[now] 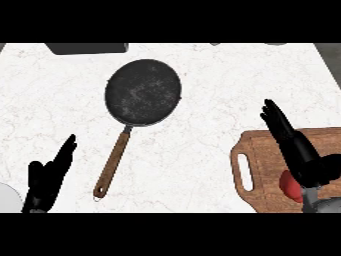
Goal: Pick the bell pepper from the cutting board and place it in the pan
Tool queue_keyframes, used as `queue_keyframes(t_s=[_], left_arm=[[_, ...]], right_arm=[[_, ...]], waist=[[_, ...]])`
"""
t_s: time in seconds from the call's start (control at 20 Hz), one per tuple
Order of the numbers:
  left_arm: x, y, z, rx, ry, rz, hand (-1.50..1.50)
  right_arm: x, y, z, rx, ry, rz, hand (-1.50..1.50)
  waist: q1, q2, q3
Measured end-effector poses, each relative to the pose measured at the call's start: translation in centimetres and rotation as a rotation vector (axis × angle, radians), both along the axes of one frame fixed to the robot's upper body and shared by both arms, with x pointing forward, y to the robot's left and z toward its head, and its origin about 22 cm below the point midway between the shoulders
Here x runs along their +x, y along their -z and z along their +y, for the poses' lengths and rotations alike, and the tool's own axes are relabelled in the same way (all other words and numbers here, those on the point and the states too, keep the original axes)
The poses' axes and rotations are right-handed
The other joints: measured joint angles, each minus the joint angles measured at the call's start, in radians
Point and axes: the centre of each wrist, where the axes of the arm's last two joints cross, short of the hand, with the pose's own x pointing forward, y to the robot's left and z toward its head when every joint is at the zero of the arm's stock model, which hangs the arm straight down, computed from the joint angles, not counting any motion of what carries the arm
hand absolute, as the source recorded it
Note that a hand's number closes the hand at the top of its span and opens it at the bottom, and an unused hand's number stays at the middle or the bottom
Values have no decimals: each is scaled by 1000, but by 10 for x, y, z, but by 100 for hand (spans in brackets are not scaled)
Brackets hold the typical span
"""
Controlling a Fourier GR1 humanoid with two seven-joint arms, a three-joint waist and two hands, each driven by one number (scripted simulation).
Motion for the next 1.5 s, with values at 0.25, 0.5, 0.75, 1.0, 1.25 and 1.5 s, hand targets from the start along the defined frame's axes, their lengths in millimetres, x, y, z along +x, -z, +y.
queue_keyframes(t_s=[0.25, 0.5, 0.75, 1.0, 1.25, 1.5], left_arm=[[23, -24, 25, 99, -75, -43, 0], [26, -36, 55, 181, -181, -38, 0], [25, -45, 71, 215, -242, -17, 0], [40, -56, 71, 219, -236, -21, 0], [51, -64, 64, 225, -221, -28, 0], [55, -68, 62, 234, -204, -38, 0]], right_arm=[[1, -28, -12, -70, 108, -111, -150], [1, -46, -64, -329, 400, -238, 150], [-37, -24, -67, -257, 754, -388, -150], [-95, -14, -40, -372, 788, -437, -150], [-129, -37, -38, -550, 788, -342, -150], [-149, -49, -51, -797, 745, -126, -150]], waist=[[20, -17, 1], [-37, -34, -11], [-34, -35, -1], [-2, -26, -2], [18, -19, -5], [40, -8, -10]])
